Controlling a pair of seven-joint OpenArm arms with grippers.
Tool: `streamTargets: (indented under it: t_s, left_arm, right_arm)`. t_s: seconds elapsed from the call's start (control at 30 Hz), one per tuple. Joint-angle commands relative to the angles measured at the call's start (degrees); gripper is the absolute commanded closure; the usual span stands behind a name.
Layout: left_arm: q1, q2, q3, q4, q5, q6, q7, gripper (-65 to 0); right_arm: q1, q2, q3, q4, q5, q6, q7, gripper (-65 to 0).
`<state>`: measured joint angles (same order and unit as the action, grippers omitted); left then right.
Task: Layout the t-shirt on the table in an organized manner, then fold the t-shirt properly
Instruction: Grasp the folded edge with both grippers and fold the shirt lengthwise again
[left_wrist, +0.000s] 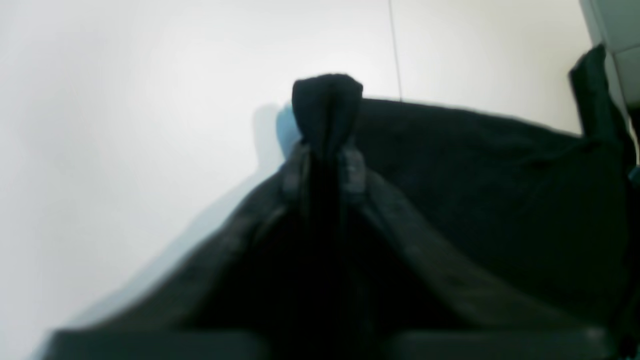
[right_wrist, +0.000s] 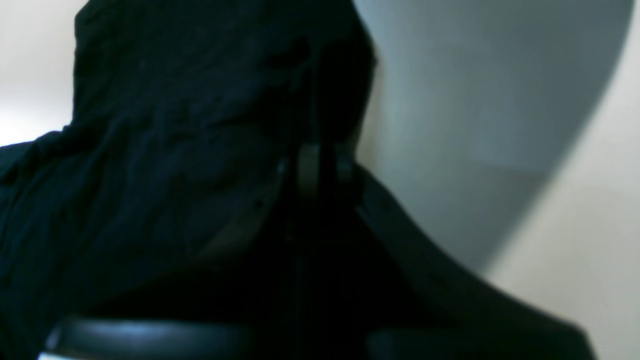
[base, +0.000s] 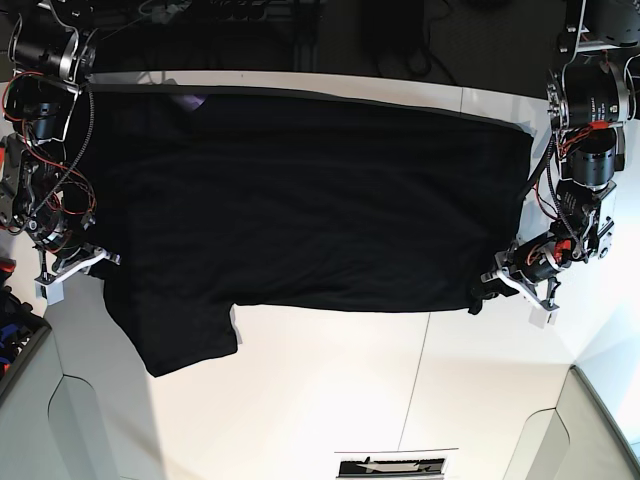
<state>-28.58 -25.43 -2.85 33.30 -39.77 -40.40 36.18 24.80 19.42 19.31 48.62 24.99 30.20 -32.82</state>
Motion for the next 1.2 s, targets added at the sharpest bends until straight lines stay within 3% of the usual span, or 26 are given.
streamTargets:
  t_s: [0.0,0.2,0.4,0.5,0.73,0.93,1.17]
  left_arm:
    - [-0.81,-1.01,0.15,0.35,0.26,0.40,3.02,0.0]
    - [-0.26,-2.89,0.15,8.74,-7.02,0.40,11.87,0.0]
    - [4.42,-7.82,0.15,21.59,-23.28,0.40,21.77,0.0]
    - [6.69,-9.64,0.15,25.51,-27.06,0.40,24.74,0.0]
    - [13.49,-12.52,0.15,33.00,-29.90,0.40,26.91,0.0]
    - [18.80,-12.98,0.15,36.76,-29.86,0.40,26.91,0.0]
    - [22.71,-12.94,0.15,37.40,-29.81,0.40,26.88,0.0]
  right_arm:
    - [1.53,1.29,0.07,0.61,0.28,0.04,0.04,0.0]
    - [0.74,3.13,0.07,4.37,0.96,1.42,-4.59,0.0]
    - [-5.27,6.49,0.07,14.75,6.21,1.53,-7.04,0.0]
    - [-7.48,7.61,0.11,17.81,7.93,1.55,-8.61,0.0]
    - [-14.16,10.78,0.63,24.37,11.17,1.55,-9.53,0.0]
    - [-20.33,12.87,0.72,31.50,12.68,1.57,-11.61,0.0]
    - [-25.55,13.09,0.72,34.23,12.94,1.55,-16.41,0.0]
